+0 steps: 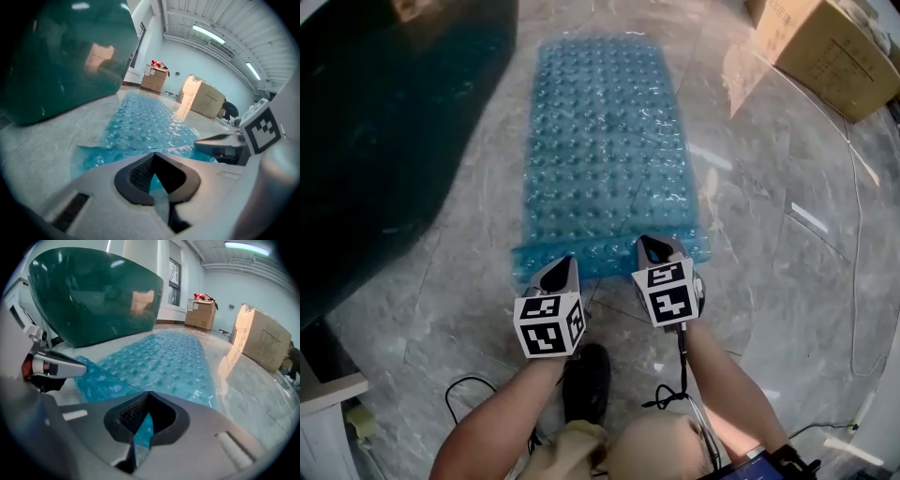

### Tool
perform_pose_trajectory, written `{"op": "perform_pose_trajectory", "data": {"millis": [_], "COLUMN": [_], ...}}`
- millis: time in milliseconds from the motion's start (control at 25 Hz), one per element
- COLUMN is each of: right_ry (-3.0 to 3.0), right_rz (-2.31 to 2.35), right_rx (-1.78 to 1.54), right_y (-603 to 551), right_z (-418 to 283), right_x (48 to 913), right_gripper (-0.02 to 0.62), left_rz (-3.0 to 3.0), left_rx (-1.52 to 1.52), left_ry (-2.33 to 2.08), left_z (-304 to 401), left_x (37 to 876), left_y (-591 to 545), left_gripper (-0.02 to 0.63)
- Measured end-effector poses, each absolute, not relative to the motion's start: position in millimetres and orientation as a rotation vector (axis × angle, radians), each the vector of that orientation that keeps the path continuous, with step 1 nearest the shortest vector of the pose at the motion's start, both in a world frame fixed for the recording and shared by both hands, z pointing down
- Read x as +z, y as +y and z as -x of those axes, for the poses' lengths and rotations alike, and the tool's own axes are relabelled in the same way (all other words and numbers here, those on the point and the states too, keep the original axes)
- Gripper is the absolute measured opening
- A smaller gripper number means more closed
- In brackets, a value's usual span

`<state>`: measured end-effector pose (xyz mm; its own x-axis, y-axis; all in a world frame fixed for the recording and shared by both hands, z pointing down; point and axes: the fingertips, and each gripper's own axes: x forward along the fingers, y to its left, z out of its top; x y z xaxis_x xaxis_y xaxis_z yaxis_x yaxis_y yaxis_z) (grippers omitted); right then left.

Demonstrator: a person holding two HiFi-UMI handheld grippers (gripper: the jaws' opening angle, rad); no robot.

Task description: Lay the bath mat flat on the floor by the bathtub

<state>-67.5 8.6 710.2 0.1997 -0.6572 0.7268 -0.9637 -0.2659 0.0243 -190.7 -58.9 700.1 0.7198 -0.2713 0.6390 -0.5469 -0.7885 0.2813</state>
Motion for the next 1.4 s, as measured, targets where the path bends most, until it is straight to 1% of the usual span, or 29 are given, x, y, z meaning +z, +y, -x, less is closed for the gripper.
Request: {"op": "perform_pose_trajectory", "data": {"millis": [200,400,560,720,920,1160,1400], "right_ry": [-1.496,-1.51,-1.508,-1.537,-1.532,-1.451,-1.424], "right_rz": [-2.038,-2.017,-2.012,-1.963,-2.081,-2.035,-1.951], "right_rx": [0.863,0.925,0.961,0.968,0.881,0.954,0.903], "right_y": [28.7,52.7,66.9,81.3,70.0,79.6,114.7], "right_z": [84.3,102.4,110.8,125.1,95.7,87.9,119.3], "right_x": [708.5,719.3,721.8,711.3,671.0,706.9,735.9], "right_gripper": [0.008,0.009,0.009,0.009,0.009,0.009,0.009], "left_rz": [-2.422,-2.48,-2.49,-2.367,-2.356,-2.416,-2.472], "left_rx": [0.802,0.698,0.827,0.967,0.968,0.964,0.919], "left_ry": [-0.67,-0.669,-0.644,-0.628,-0.61,-0.556,-0.572], "left_z": [201.1,192.6,179.3,194.2,216.8,231.5,245.2], "left_x": [696.8,666.0,678.6,708.0,715.9,709.8,686.3], "left_y": [-48.1,-41.6,-50.1,-49.6,-23.7,2.6,17.2], "left_gripper": [0.006,0.006,0.006,0.006,0.006,0.006,0.006]}}
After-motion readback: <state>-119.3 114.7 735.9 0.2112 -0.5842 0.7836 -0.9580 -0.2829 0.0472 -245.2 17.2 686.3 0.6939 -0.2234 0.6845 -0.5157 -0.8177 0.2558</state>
